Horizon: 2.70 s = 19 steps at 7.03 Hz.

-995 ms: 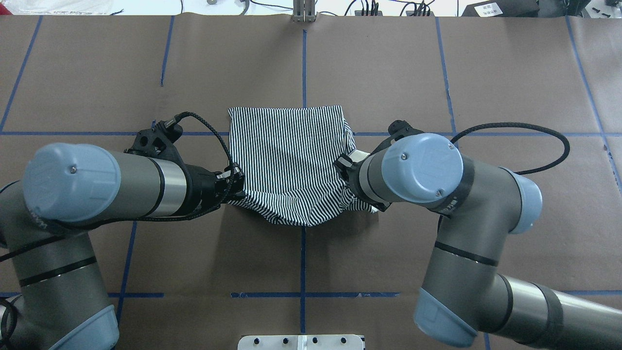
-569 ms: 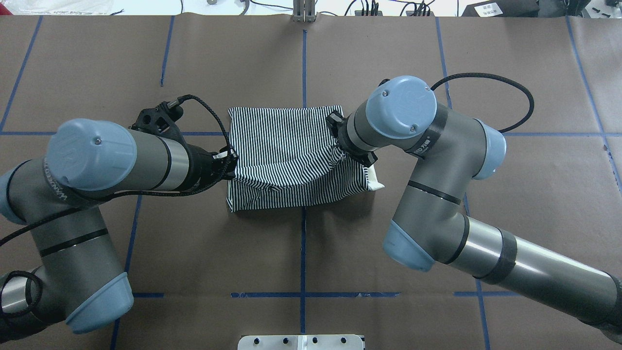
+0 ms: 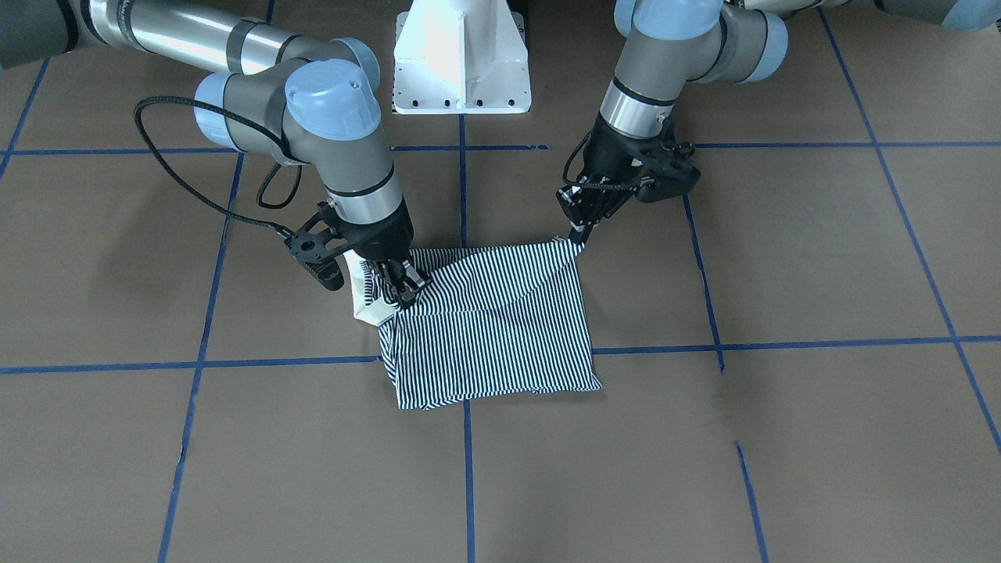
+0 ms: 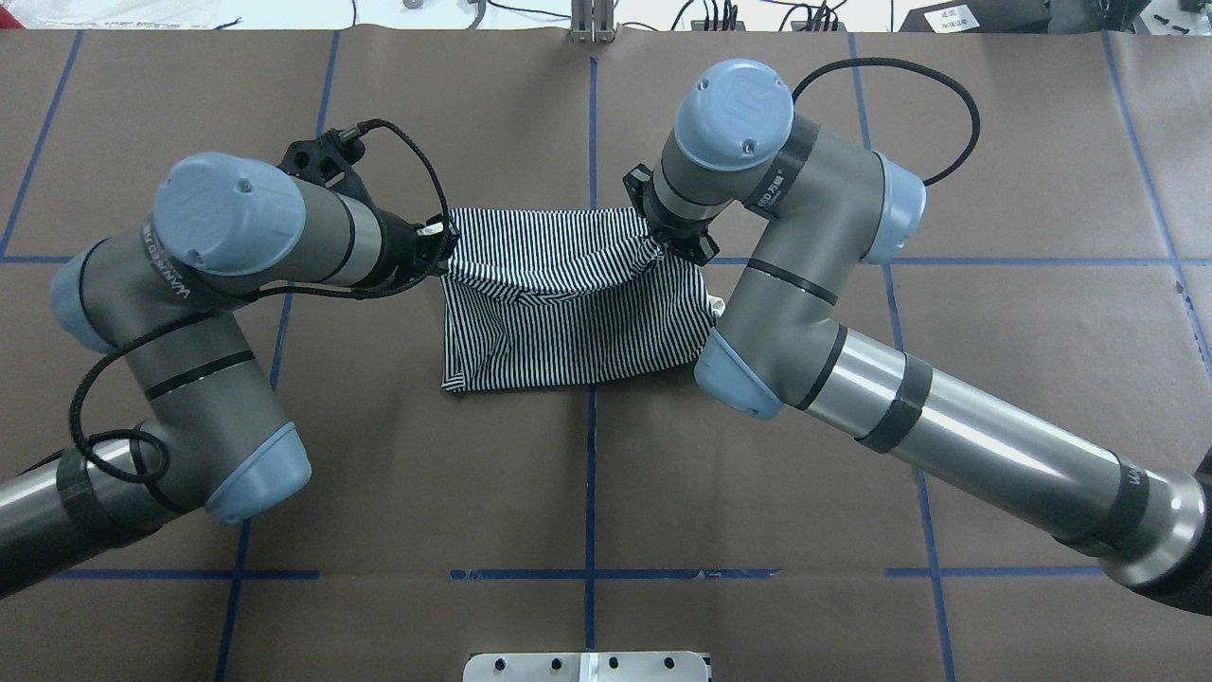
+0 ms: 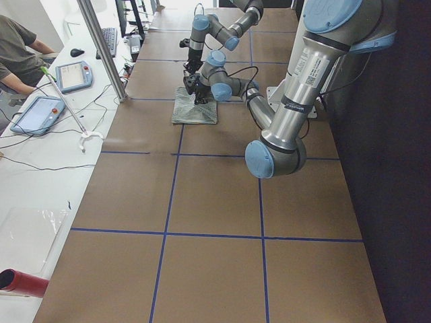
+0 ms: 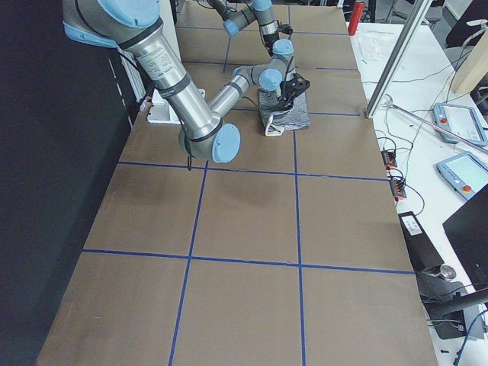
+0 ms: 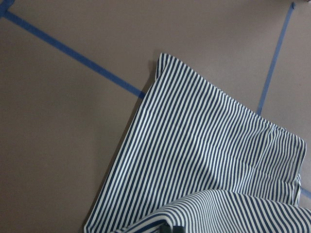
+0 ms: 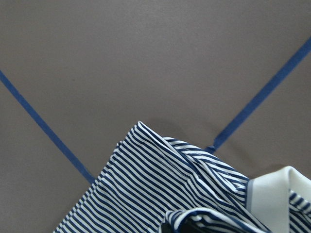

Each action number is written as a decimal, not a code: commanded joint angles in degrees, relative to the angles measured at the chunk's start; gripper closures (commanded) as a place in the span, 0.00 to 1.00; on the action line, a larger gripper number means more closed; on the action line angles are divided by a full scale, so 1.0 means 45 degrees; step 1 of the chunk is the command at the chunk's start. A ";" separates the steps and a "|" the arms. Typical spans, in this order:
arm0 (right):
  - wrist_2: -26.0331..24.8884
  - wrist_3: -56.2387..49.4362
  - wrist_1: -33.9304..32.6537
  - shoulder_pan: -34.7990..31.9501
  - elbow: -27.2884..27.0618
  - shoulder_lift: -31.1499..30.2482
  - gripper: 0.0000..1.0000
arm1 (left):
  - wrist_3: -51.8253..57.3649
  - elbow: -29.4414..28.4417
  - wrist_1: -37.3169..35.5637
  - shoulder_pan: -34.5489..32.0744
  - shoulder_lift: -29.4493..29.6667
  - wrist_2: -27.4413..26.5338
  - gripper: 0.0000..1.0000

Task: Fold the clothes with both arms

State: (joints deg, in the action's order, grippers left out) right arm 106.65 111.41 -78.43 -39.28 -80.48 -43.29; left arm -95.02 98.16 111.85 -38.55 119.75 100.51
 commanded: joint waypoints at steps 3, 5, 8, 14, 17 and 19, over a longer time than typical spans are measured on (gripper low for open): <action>0.2028 -0.2451 0.3016 -0.1810 0.4975 0.2062 0.00 | 0.2988 -0.5252 0.3544 -0.1939 0.1592 -0.0071 0.54; 0.2237 -0.2454 0.3015 -0.1973 0.4567 0.1907 0.00 | 0.2893 -0.3988 0.3504 -0.1999 0.1263 0.0356 0.54; 0.2257 -0.2415 0.2976 -0.1877 0.2070 0.0133 0.00 | 0.2600 -0.2359 0.2471 -0.1419 0.0770 0.1297 1.00; 0.2179 -0.2532 0.3074 -0.1837 0.2005 -0.0067 0.00 | 0.4844 -0.6884 0.1961 0.0578 0.4303 0.1239 1.00; 0.2179 -0.2493 0.3074 -0.1837 0.2025 -0.0067 0.00 | 0.5683 -0.7652 0.2058 0.0230 0.4718 0.1161 1.00; 0.2140 -0.2396 0.3093 -0.1701 0.2005 -0.0067 0.00 | 0.6231 -0.8740 0.3009 -0.0531 0.4776 0.1161 1.00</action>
State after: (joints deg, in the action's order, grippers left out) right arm 116.37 100.33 -64.58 -47.29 -71.40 -43.59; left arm -68.39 61.73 122.67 -38.94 141.07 105.75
